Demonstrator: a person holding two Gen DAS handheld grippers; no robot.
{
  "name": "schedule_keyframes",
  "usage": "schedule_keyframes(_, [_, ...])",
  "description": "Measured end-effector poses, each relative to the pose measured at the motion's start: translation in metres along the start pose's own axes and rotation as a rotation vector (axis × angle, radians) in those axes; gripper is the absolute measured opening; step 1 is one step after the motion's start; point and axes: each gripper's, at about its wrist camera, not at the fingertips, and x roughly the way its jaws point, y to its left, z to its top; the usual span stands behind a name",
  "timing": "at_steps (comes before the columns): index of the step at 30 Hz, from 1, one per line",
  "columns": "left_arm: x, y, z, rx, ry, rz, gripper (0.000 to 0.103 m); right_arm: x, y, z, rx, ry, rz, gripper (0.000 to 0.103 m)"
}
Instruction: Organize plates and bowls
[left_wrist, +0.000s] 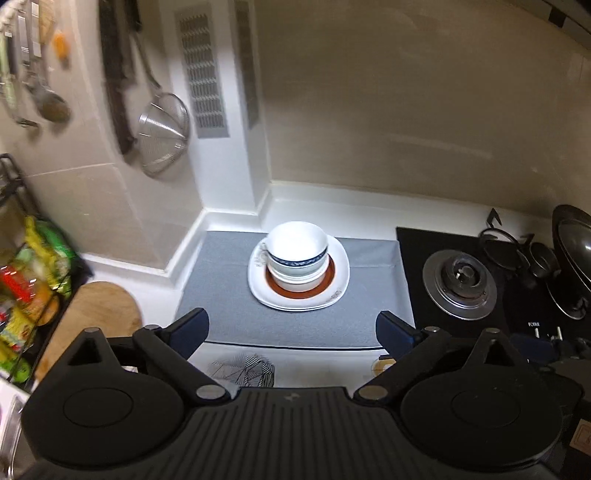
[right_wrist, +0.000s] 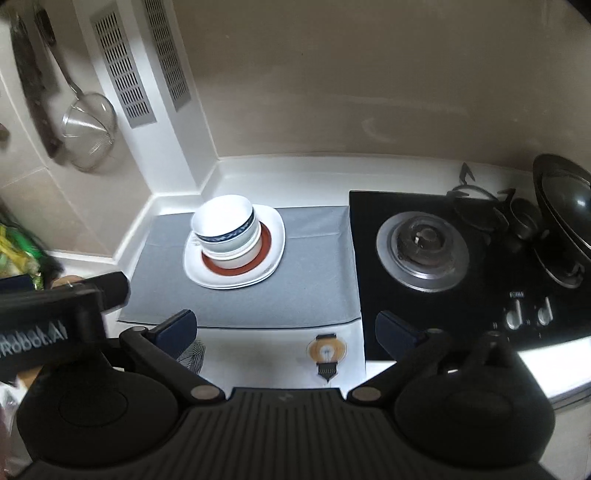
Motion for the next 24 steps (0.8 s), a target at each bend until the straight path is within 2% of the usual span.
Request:
schedule_keyframes(10, [-0.04,-0.018,-0.027,-0.025,0.025,-0.003,0.099,-0.048,-0.009,-0.029,-0.037,-0.033,-0.005,0.103])
schedule_keyframes(24, [-0.057,-0.025,-0.039,0.008,0.032,0.04,0.1,-0.064,-0.012,-0.049,-0.024,-0.031,0.001,0.103])
